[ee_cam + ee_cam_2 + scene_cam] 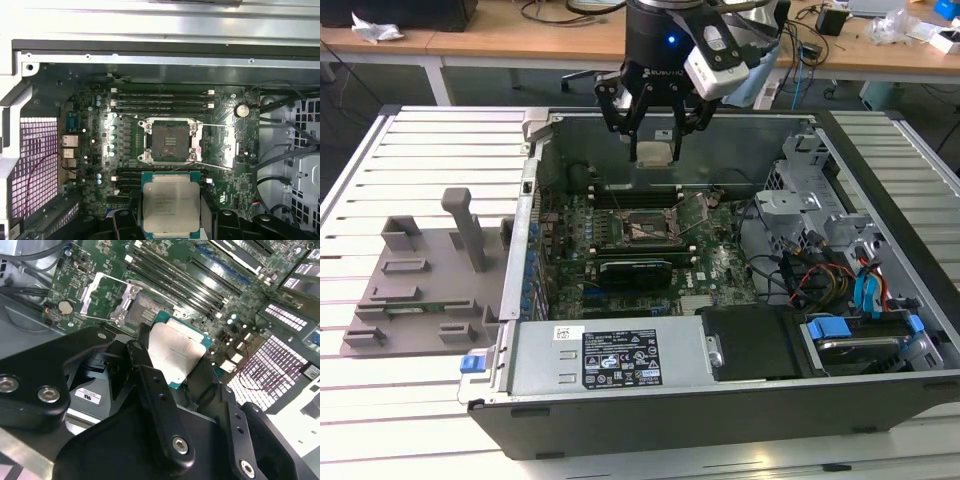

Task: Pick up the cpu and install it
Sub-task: 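Pick up the cpu and move it towards the insertion slot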

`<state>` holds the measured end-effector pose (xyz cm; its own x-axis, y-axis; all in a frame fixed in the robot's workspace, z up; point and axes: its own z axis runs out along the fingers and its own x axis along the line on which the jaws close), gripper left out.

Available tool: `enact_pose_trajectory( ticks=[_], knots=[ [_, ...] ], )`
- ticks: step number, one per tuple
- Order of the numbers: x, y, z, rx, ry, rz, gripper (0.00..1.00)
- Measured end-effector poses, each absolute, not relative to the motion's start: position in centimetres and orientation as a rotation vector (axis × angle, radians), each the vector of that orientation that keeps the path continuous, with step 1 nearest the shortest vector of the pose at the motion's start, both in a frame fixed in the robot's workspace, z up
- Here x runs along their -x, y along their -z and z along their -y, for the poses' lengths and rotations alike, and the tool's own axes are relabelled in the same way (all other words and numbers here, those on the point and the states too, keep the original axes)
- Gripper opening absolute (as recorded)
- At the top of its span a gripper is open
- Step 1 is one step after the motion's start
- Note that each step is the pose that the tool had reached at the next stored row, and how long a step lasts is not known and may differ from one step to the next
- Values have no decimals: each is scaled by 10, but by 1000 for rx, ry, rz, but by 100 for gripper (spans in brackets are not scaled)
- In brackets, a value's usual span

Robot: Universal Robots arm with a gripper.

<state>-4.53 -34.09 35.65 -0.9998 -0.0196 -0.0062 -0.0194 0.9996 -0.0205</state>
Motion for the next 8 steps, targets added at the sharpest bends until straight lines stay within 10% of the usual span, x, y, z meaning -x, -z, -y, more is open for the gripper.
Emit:
enact_pose_trajectory(
  ticks=[8],
  knots=[
    [35, -353, 339, 31, 32, -3135, 55]
  ],
)
